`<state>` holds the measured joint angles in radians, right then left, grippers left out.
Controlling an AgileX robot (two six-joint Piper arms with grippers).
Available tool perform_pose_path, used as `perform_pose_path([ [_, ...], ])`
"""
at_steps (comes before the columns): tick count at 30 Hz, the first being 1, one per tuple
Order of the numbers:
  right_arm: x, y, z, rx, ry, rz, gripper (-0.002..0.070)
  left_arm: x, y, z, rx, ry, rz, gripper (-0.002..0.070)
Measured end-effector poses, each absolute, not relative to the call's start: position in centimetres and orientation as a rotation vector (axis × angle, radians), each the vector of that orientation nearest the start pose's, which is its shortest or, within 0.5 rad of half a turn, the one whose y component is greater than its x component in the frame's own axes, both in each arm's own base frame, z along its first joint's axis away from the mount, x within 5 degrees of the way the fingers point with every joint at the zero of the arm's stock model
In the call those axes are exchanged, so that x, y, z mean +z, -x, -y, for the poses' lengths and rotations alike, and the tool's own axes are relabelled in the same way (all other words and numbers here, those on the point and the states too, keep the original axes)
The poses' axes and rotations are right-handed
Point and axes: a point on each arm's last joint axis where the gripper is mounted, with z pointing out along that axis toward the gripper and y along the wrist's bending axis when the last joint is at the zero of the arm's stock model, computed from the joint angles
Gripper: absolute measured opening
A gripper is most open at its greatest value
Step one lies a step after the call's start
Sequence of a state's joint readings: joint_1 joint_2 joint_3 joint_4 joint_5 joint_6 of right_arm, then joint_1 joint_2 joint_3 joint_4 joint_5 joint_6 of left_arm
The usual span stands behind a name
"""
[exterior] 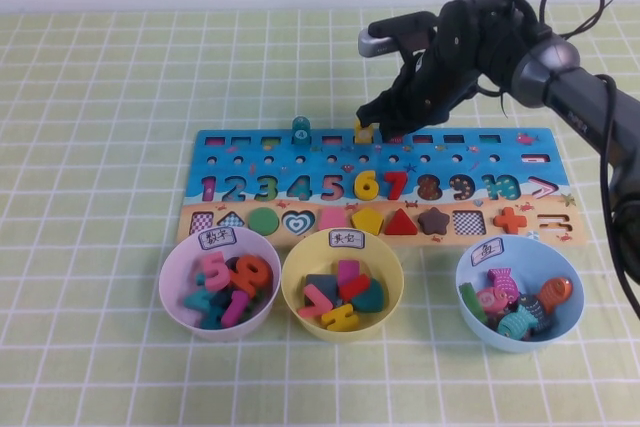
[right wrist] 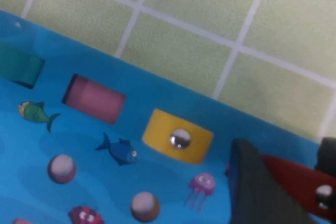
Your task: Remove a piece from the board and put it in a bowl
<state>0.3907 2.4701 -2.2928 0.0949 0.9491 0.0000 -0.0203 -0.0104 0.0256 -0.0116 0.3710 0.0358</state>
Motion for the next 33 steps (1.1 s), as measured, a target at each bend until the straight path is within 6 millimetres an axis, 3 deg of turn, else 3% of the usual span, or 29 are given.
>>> perform_pose_path([
  [5, 21.3, -49.7, -20.7, 0.177, 0.495, -2.557, 0.0219, 17.2, -5.3, 0.1, -0.001, -0.045, -1.869, -0.0005],
  [14, 28.1, -48.2, -19.9, 0.129, 0.553, -2.534, 0.0219, 17.2, -5.3, 0.1, -0.001, -0.045, -1.869, -0.0005],
  [21, 33.8, -44.6, -22.1, 0.522, 0.867, -2.340, 0.0219, 17.2, -5.3, 0.1, -0.001, -0.045, -1.869, -0.0005],
  [24, 36.1, -41.7, -24.0, 0.545, 1.030, -2.242, 0.0219, 17.2, -5.3, 0.1, -0.001, -0.045, -1.869, -0.0005],
  [27, 35.8, -38.5, -27.3, 0.456, 1.218, -2.211, 0.0219, 17.2, -5.3, 0.1, -0.001, -0.045, -1.869, -0.0005],
  [30, 33.3, -36.1, -30.2, 0.359, 1.387, -2.232, 0.0219, 17.2, -5.3, 0.1, -0.001, -0.045, -1.869, -0.0005],
  [33, 30.7, -35.0, -31.2, 0.241, 1.457, -2.298, 0.0219, 17.2, -5.3, 0.1, -0.001, -0.045, -1.869, -0.0005],
])
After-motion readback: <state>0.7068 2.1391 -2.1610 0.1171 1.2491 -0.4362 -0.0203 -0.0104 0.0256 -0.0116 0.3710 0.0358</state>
